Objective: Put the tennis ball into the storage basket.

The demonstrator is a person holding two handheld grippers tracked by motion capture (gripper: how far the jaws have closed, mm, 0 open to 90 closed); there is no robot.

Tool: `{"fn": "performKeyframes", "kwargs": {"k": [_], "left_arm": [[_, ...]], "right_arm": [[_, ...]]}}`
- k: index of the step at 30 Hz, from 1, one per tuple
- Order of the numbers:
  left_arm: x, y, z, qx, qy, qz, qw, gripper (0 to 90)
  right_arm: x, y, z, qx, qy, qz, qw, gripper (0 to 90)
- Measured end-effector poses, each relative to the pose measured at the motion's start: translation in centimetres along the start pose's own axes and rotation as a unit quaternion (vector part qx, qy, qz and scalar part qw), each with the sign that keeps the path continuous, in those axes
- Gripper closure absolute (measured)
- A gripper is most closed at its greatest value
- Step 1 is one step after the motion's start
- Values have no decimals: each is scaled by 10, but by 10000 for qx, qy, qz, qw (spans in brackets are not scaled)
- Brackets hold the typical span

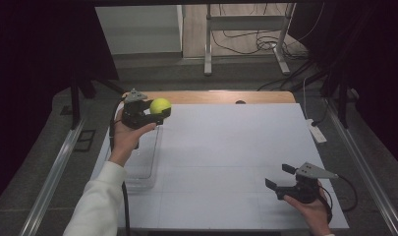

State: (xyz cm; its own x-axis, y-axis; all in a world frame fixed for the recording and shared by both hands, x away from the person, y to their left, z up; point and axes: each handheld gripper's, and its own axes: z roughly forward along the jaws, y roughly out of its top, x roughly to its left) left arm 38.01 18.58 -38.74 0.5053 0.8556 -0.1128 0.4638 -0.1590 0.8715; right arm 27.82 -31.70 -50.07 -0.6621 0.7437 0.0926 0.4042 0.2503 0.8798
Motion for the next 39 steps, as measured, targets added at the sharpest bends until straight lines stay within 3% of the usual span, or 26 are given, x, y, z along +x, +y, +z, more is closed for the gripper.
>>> {"fn": "performKeyframes", "kwargs": {"k": [39], "left_arm": [[32, -3, -1, 67, 406, -214, 9989, 266]], "right_arm": [[1, -2, 2, 78, -35, -40, 10000, 97]]}}
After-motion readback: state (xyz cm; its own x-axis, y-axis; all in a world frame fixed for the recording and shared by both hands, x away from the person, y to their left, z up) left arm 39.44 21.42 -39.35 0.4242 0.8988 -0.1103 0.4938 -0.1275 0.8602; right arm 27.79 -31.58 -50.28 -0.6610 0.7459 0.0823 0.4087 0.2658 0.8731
